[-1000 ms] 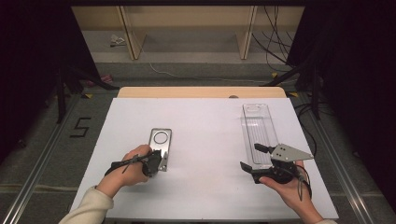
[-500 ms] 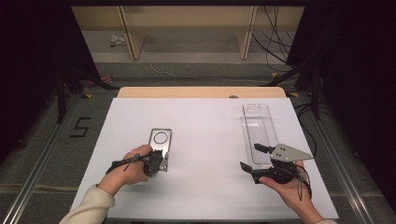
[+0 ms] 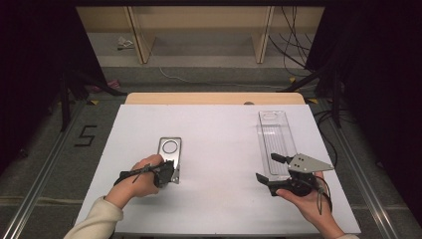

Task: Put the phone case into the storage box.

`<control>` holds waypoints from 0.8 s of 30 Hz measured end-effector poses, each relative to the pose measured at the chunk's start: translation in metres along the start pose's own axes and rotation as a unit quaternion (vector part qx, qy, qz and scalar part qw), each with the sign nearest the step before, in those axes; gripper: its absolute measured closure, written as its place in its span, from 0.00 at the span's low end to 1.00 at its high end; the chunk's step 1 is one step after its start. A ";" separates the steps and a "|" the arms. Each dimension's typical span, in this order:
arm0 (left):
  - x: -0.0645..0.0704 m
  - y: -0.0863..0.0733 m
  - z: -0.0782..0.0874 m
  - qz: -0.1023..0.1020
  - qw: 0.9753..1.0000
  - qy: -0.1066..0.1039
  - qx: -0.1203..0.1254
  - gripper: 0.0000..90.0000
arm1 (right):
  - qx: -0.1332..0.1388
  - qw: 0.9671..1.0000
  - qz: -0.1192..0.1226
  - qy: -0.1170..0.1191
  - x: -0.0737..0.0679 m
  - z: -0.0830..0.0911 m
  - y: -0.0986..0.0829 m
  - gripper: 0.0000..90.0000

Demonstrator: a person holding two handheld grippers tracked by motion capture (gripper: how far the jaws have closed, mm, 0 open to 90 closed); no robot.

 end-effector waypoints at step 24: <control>0.006 0.000 0.011 0.002 0.999 0.029 0.015 0.98 | 0.001 1.000 0.001 -0.001 0.000 0.000 0.000 0.19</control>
Point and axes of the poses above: each handheld gripper's, and its own axes: z roughly backward along the jaws, y roughly out of its top, x roughly to its right, the point moved 2 cm from there along -z, roughly forward along the jaws, and after that the axes turned 13 degrees about -x, right-handed, at the moved point
